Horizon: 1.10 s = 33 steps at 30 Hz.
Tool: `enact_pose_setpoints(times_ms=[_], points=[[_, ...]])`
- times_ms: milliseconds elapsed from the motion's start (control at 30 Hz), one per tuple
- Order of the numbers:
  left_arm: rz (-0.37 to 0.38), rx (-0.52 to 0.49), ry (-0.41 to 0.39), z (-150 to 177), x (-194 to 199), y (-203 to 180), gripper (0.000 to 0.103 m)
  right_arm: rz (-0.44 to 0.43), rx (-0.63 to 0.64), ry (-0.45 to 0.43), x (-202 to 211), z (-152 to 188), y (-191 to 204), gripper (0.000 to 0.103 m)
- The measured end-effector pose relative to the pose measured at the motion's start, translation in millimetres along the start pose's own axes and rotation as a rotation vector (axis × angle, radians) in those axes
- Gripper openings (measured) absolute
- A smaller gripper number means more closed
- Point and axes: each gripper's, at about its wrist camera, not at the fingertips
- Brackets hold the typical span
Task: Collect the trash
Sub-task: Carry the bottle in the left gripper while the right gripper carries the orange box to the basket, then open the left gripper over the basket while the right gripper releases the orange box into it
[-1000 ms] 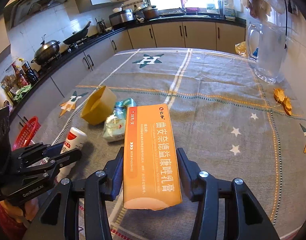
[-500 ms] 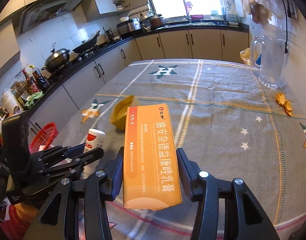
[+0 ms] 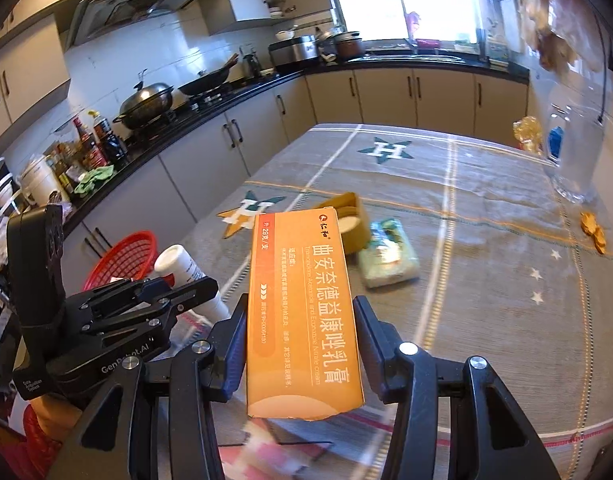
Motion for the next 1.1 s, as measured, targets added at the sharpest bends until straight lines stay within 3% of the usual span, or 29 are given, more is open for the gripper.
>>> enact_pose_setpoints(times_ms=[333,833,1100], points=[[-0.060,0.099,-0.036,2,28,70,0.029,-0.074,0.060,0.059,-36,-16,56,0.053],[-0.225,0.320,-0.051,32,58,216,0.030,-0.221,0.174,0.161,-109,-36,171,0.053],[-0.252,0.391,-0.030,47,50,255,0.030,-0.259,0.181,0.228,-162,-39,209,0.053]])
Point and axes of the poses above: each gripper's, at about its wrist camera, not at the fingertips, and x roughly against the way its jaws point, y to its left, z to its underside, and after that the axes turned 7 degrees about -z, right-handed
